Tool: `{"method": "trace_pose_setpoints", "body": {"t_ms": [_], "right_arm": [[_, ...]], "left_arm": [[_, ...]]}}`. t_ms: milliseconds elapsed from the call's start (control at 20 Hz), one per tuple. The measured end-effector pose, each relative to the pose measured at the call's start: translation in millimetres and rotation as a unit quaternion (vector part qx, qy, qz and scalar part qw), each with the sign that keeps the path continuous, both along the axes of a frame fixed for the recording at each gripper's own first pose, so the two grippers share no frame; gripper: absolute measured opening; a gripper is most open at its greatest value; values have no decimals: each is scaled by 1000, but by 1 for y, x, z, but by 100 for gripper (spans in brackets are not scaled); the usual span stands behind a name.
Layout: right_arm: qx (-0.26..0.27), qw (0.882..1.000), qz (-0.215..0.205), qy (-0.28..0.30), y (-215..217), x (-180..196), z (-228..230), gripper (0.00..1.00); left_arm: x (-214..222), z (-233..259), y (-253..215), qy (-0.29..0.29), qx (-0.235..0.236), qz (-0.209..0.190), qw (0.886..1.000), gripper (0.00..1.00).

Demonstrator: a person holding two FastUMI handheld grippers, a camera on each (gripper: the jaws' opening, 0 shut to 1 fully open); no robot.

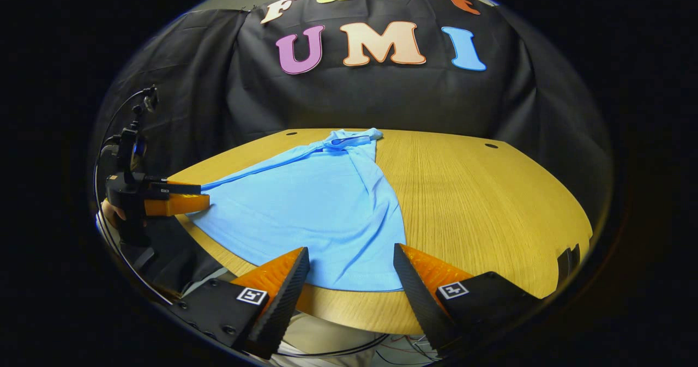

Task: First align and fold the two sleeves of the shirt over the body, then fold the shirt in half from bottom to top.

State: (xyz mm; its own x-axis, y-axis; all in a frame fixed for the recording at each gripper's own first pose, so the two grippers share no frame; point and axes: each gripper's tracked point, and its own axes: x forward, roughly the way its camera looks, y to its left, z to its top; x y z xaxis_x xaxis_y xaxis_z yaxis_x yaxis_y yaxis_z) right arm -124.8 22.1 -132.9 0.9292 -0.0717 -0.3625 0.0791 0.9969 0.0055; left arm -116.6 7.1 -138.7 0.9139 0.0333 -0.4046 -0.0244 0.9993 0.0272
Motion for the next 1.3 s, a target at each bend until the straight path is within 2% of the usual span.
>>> {"method": "trace_pose_setpoints", "body": {"t_ms": [100,200,250,350,400,450,500,550,600,650,700,950,1200,1300], "right_arm": [[2,1000,0,-4,2,-1,0,97],[4,1000,3,-8,7,0,-1,88],[3,1000,8,-10,11,1,-2,85],[4,1000,16,-11,16,2,-2,69],[7,1000,20,-12,19,3,-1,61],[10,1000,23,-11,22,4,-3,59],[13,999,29,-13,25,5,-3,51],[17,999,34,-12,30,6,-3,44],[19,999,37,-13,33,6,-2,29],[23,999,40,-11,35,8,-4,23],[23,999,38,-11,34,7,-2,10],[16,999,42,-3,36,7,-2,10],[41,998,43,6,37,10,3,10],[46,998,46,8,38,14,8,7]], "left_arm": [[0,-1,-1,-3,-4,6,1000,82],[1,-3,-2,-5,-4,8,1000,80],[1,-3,-6,-9,-3,1,1000,76],[0,-2,-16,-17,-11,-22,1000,63],[1,-1,-20,-24,-19,-29,999,47],[3,-2,-22,-27,-28,-32,999,39],[5,-2,-25,-33,-40,-33,998,23],[7,-2,-25,-36,-47,-31,998,14],[7,-2,-26,-37,-47,-33,998,3],[8,-3,-27,-35,-43,-35,998,2],[7,-3,-27,-34,-41,-32,998,1],[10,-3,-27,-40,-30,-24,998,0],[13,0,-32,-31,-60,-39,997,0],[17,6,-31,-33,-65,-40,997,0]]}}
